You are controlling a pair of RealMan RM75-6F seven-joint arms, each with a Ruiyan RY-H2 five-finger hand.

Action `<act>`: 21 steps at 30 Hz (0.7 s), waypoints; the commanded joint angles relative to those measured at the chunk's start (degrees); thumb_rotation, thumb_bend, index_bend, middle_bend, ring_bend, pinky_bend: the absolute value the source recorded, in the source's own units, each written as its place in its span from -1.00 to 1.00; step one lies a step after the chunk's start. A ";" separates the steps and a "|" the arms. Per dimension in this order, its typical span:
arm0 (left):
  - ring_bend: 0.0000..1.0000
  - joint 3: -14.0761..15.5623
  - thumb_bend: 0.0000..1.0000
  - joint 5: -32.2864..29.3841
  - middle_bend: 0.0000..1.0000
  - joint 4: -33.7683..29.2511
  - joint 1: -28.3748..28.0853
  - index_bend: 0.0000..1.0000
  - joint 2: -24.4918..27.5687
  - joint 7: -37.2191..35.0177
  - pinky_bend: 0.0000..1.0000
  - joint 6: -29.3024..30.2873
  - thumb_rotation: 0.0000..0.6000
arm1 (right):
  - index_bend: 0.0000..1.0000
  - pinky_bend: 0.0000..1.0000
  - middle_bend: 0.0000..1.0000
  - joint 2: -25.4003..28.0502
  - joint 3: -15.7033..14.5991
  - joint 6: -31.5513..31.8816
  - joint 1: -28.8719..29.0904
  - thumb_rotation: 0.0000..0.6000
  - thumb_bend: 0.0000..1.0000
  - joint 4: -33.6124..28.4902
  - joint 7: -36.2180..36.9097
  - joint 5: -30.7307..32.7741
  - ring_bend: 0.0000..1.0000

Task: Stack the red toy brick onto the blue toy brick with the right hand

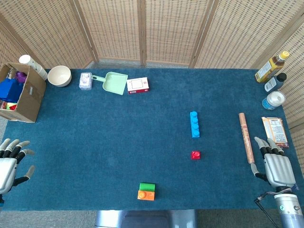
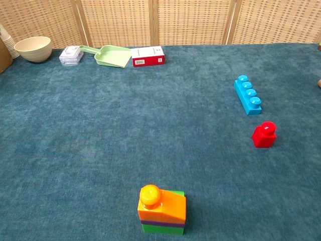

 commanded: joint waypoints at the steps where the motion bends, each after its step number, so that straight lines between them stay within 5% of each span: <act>1: -0.72 -0.07 -0.17 -0.40 -0.55 0.06 -0.30 -0.26 -0.07 0.11 -1.00 -0.54 0.89 | -0.86 -0.65 -0.67 -0.22 0.13 -0.11 0.07 0.88 -0.23 0.05 -0.22 0.51 -0.98; 21: -0.72 -0.12 -0.17 0.72 -0.57 -0.42 -0.96 -0.26 0.46 0.10 -1.00 -0.48 0.89 | -0.86 -0.63 -0.64 -1.04 -1.91 -2.42 1.85 0.89 -0.23 -3.50 0.32 -5.96 -0.85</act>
